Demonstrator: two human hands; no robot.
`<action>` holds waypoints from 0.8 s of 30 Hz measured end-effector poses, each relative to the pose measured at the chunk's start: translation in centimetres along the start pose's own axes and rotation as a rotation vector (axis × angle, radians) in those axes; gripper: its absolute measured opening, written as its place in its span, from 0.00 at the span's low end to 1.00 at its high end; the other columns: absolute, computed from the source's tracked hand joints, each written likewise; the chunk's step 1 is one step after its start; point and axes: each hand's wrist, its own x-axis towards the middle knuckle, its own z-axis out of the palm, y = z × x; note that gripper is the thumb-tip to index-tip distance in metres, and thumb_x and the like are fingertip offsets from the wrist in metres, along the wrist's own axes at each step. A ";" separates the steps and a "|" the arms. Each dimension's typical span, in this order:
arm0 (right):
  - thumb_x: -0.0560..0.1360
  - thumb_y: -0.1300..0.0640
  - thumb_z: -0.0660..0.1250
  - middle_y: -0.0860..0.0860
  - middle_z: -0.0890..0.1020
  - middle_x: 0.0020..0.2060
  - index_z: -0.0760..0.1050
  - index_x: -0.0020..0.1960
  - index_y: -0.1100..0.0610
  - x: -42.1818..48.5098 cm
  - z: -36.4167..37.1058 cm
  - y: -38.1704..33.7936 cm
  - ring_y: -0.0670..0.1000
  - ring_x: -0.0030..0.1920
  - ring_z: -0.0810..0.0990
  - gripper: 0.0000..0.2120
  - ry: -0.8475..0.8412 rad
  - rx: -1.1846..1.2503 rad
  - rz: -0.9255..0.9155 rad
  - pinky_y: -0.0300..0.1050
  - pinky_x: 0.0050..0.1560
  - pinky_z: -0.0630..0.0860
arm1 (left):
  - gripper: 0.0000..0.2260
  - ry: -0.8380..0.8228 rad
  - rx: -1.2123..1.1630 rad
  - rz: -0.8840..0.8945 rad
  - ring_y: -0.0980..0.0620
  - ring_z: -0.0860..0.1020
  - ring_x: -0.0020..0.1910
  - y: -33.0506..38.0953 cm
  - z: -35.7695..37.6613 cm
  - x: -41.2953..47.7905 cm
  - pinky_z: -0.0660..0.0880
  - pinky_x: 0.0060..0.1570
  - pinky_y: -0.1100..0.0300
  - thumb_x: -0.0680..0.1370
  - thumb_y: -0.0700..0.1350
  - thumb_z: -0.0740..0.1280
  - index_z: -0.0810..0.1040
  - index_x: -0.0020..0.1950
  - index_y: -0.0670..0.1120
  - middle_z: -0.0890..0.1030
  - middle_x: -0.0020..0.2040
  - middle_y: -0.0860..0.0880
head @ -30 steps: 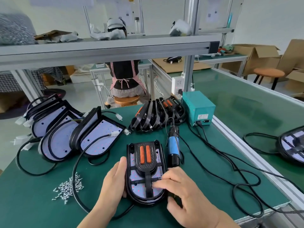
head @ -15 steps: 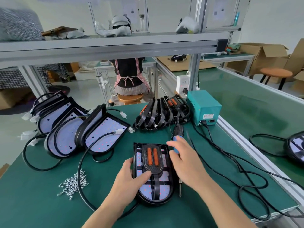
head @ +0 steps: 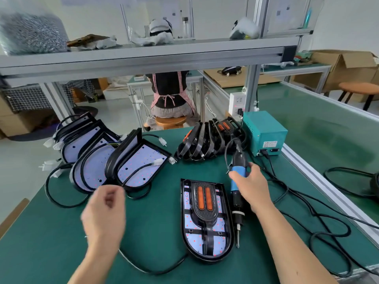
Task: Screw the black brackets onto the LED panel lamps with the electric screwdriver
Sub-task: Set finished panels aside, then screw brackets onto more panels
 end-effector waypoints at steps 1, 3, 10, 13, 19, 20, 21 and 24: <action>0.71 0.50 0.73 0.49 0.80 0.45 0.73 0.63 0.55 0.1 -0.4 0.2 0.49 0.42 0.79 0.23 -0.007 0.163 0.035 0.46 0.43 0.74 | 0.07 0.007 0.049 -0.034 0.51 0.77 0.38 -0.8 -0.6 1.2 0.68 0.42 0.56 0.77 0.42 0.70 0.78 0.40 0.53 0.79 0.37 0.55; 0.69 0.55 0.74 0.52 0.79 0.39 0.77 0.52 0.55 0.4 -1.0 0.4 0.49 0.33 0.77 0.13 -0.036 0.484 0.091 0.42 0.34 0.75 | 0.08 -0.100 0.198 -0.072 0.45 0.77 0.41 -2.0 -1.2 2.7 0.67 0.42 0.54 0.75 0.42 0.71 0.79 0.39 0.53 0.80 0.39 0.51; 0.74 0.59 0.64 0.50 0.77 0.35 0.79 0.57 0.58 0.1 -2.1 0.9 0.47 0.32 0.73 0.13 -0.312 1.064 0.037 0.38 0.27 0.70 | 0.10 -0.272 0.410 -0.084 0.41 0.78 0.44 -4.7 -2.7 5.4 0.72 0.46 0.52 0.73 0.35 0.71 0.85 0.49 0.48 0.82 0.44 0.45; 0.72 0.58 0.64 0.52 0.76 0.33 0.79 0.55 0.58 0.1 -2.1 0.6 0.49 0.30 0.72 0.13 -0.354 1.163 0.012 0.39 0.27 0.70 | 0.10 -0.406 0.483 0.006 0.44 0.78 0.47 -5.0 -2.5 5.6 0.71 0.47 0.54 0.73 0.37 0.74 0.87 0.50 0.50 0.82 0.48 0.45; 0.77 0.54 0.62 0.50 0.73 0.32 0.77 0.55 0.58 0.5 -2.7 0.5 0.48 0.31 0.71 0.11 -0.297 1.312 0.029 0.38 0.28 0.70 | 0.15 -0.482 0.324 0.020 0.48 0.81 0.48 -3.7 -0.9 5.5 0.74 0.50 0.53 0.74 0.35 0.69 0.87 0.44 0.55 0.85 0.46 0.50; 0.78 0.53 0.61 0.49 0.73 0.33 0.76 0.54 0.58 0.6 -2.9 0.5 0.48 0.32 0.71 0.11 -0.277 1.330 0.043 0.38 0.29 0.69 | 0.16 -0.499 0.320 0.055 0.48 0.81 0.47 -3.3 -0.5 5.5 0.75 0.49 0.53 0.74 0.34 0.69 0.88 0.44 0.56 0.85 0.45 0.50; 0.78 0.52 0.62 0.49 0.74 0.34 0.75 0.53 0.57 0.7 -3.0 0.6 0.47 0.32 0.71 0.10 -0.249 1.344 0.061 0.37 0.29 0.69 | 0.16 -0.509 0.345 0.105 0.48 0.81 0.47 -3.0 0.0 5.4 0.75 0.49 0.53 0.74 0.34 0.68 0.88 0.44 0.56 0.85 0.44 0.51; 0.78 0.51 0.64 0.52 0.79 0.40 0.71 0.50 0.56 1.0 -3.4 1.0 0.48 0.33 0.73 0.08 -0.137 1.378 0.134 0.37 0.31 0.69 | 0.15 -0.508 0.506 0.252 0.44 0.77 0.51 -2.3 2.0 4.8 0.74 0.51 0.53 0.75 0.37 0.68 0.87 0.49 0.56 0.83 0.47 0.48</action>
